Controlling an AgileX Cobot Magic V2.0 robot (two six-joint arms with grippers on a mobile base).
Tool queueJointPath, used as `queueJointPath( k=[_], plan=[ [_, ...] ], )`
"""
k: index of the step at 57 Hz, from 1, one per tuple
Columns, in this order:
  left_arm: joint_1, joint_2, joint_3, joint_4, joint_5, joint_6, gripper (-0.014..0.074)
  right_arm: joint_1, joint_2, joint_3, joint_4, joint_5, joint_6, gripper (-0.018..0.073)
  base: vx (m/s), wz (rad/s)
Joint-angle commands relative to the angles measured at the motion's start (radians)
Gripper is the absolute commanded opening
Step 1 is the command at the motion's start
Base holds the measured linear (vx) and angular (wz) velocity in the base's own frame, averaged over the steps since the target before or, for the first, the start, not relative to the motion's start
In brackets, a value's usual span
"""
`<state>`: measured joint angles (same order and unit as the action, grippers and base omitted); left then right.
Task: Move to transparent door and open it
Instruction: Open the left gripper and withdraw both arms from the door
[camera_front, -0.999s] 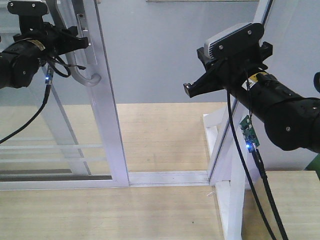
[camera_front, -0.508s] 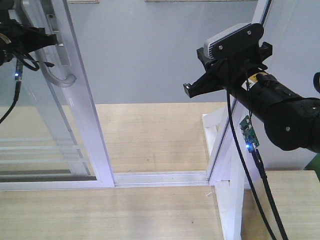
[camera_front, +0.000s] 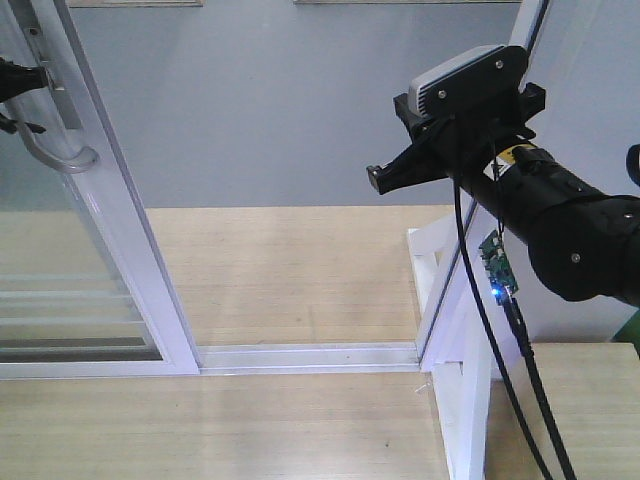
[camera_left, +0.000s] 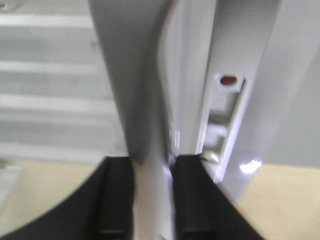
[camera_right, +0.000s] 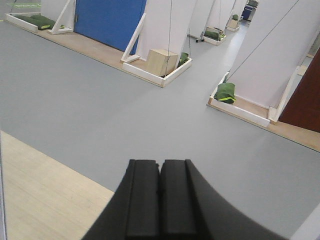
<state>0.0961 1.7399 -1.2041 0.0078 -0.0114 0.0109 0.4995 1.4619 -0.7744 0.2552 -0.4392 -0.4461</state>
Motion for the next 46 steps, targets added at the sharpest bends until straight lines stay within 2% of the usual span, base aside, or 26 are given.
queueJointPath(
  k=[1,18,25,35,46],
  plan=[
    [-0.047,-0.064,-0.027,0.013,-0.037,0.007,-0.0006,-0.003,-0.030,-0.028,-0.009,-0.091,-0.010,-0.0006,0.00,0.02],
    [-0.033,-0.190,-0.023,0.023,0.199,0.010,-0.0006,-0.003,-0.030,-0.028,-0.011,-0.093,-0.013,-0.0006,0.00,0.00],
    [-0.033,-0.277,-0.018,0.022,0.313,0.019,-0.0006,-0.003,-0.045,-0.028,0.026,-0.084,-0.013,-0.0006,0.00,0.00],
    [-0.037,-0.442,0.114,0.019,0.249,0.035,-0.0006,-0.019,-0.127,-0.028,0.119,0.015,-0.015,-0.0006,0.00,0.00],
    [-0.037,-0.635,0.360,-0.026,0.139,0.035,-0.0006,-0.107,-0.263,-0.028,0.120,0.245,-0.015,-0.0006,0.00,0.00]
  ],
)
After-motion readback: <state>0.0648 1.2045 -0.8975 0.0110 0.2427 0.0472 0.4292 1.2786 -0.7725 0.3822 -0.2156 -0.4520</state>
